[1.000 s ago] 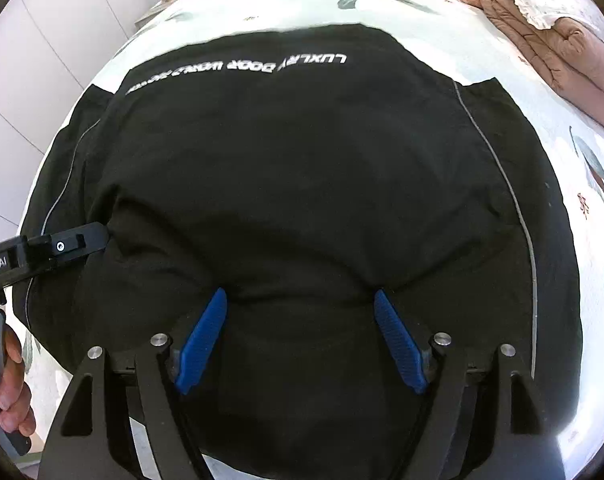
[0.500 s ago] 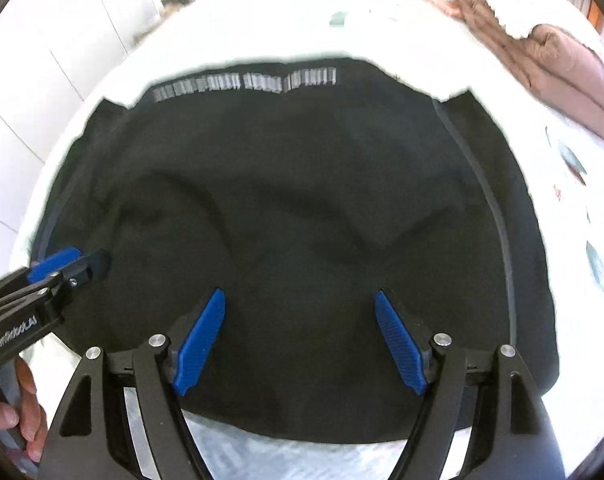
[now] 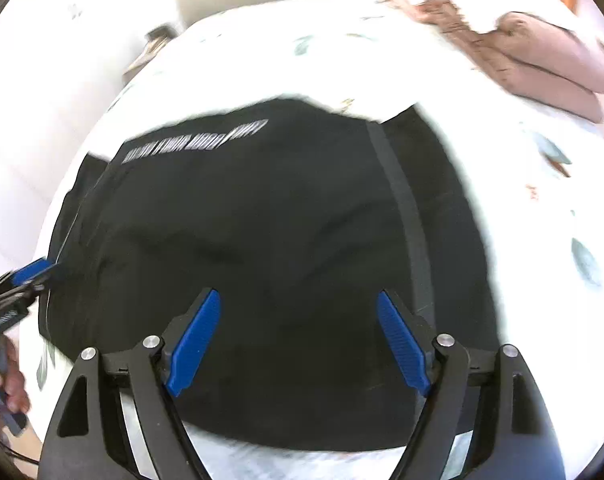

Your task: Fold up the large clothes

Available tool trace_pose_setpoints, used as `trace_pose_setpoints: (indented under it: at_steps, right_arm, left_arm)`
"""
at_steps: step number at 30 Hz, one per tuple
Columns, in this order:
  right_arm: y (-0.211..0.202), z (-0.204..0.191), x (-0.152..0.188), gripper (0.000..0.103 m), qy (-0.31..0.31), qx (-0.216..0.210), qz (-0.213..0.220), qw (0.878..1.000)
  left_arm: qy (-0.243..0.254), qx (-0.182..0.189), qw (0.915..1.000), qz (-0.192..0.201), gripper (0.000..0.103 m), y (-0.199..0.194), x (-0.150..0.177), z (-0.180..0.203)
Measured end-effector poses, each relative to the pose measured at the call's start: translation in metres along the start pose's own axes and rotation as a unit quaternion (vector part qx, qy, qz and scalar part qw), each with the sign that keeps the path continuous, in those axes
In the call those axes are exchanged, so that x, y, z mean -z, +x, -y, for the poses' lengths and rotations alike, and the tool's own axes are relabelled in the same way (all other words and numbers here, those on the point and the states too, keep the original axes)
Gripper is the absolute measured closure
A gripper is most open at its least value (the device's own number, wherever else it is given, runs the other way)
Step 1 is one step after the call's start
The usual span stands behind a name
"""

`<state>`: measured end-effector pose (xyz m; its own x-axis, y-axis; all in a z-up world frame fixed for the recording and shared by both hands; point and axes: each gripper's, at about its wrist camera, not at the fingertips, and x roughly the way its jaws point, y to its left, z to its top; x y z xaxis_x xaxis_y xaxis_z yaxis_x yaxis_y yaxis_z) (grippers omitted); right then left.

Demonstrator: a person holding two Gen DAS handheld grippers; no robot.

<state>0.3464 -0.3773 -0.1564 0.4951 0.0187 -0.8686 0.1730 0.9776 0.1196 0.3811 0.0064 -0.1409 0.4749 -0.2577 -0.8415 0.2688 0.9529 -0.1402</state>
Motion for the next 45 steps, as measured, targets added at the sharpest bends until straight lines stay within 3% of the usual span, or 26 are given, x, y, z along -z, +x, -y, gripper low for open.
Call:
trace_pose_setpoints:
  at_steps: [4, 8, 15, 17, 19, 23, 26, 29, 30, 33, 34, 37, 38, 40, 43, 45]
  right_arm:
    - [0.001, 0.045, -0.016, 0.020, 0.013, 0.039, 0.002, 0.999]
    - [0.014, 0.085, -0.024, 0.020, 0.033, 0.040, -0.013, 0.999]
    - [0.064, 0.118, -0.020, 0.017, 0.064, -0.045, -0.075, 0.994]
    - [0.076, 0.124, -0.017, 0.012, 0.080, -0.079, -0.093, 0.989]
    - [0.080, 0.130, -0.015, 0.011, 0.090, -0.092, -0.099, 0.987]
    - [0.087, 0.143, -0.005, 0.010, 0.106, -0.145, -0.131, 0.975]
    - [0.100, 0.153, -0.002, 0.006, 0.123, -0.190, -0.135, 0.965]
    - [0.108, 0.152, -0.009, 0.006, 0.110, -0.214, -0.119, 0.963]
    - [0.109, 0.151, -0.010, 0.015, 0.111, -0.228, -0.115, 0.961]
    - [0.099, 0.148, -0.007, 0.042, 0.105, -0.240, -0.106, 0.959]
    - [0.091, 0.146, -0.006, 0.048, 0.092, -0.239, -0.101, 0.961]
    - [0.087, 0.144, -0.004, 0.047, 0.078, -0.240, -0.106, 0.962]
    - [0.092, 0.146, -0.004, 0.045, 0.079, -0.248, -0.113, 0.959]
    - [0.107, 0.151, -0.009, 0.034, 0.094, -0.277, -0.129, 0.947]
    - [0.124, 0.153, -0.015, 0.024, 0.114, -0.301, -0.134, 0.937]
    - [0.121, 0.150, -0.016, 0.024, 0.105, -0.294, -0.130, 0.941]
  left_arm:
    - [-0.044, -0.003, 0.9989, -0.016, 0.038, -0.005, -0.026, -0.058]
    - [-0.114, 0.045, 0.9916, -0.040, 0.038, 0.013, -0.040, -0.110]
    - [-0.114, 0.075, 0.9817, -0.133, 0.036, 0.071, -0.027, -0.120]
    - [-0.154, 0.143, 0.9632, -0.168, 0.031, 0.089, -0.016, -0.127]
    - [-0.197, 0.168, 0.9497, -0.176, 0.028, 0.096, -0.009, -0.139]
    - [-0.211, 0.206, 0.9350, -0.197, 0.024, 0.103, 0.003, -0.144]
    - [-0.213, 0.232, 0.9271, -0.203, 0.023, 0.113, 0.001, -0.148]
    - [-0.193, 0.243, 0.9312, -0.192, 0.025, 0.119, -0.007, -0.140]
    - [-0.181, 0.248, 0.9347, -0.180, 0.047, 0.115, -0.009, -0.137]
    - [-0.149, 0.251, 0.9438, -0.155, 0.055, 0.094, -0.012, -0.129]
    - [-0.151, 0.257, 0.9424, -0.152, 0.055, 0.090, -0.011, -0.130]
    - [-0.165, 0.270, 0.9341, -0.164, 0.053, 0.097, -0.010, -0.135]
    - [-0.165, 0.270, 0.9332, -0.170, 0.047, 0.102, -0.010, -0.135]
    - [-0.171, 0.278, 0.9281, -0.178, 0.037, 0.109, -0.008, -0.141]
    - [-0.202, 0.310, 0.9120, -0.177, 0.032, 0.121, -0.002, -0.143]
    - [-0.210, 0.312, 0.9121, -0.164, 0.033, 0.120, -0.001, -0.142]
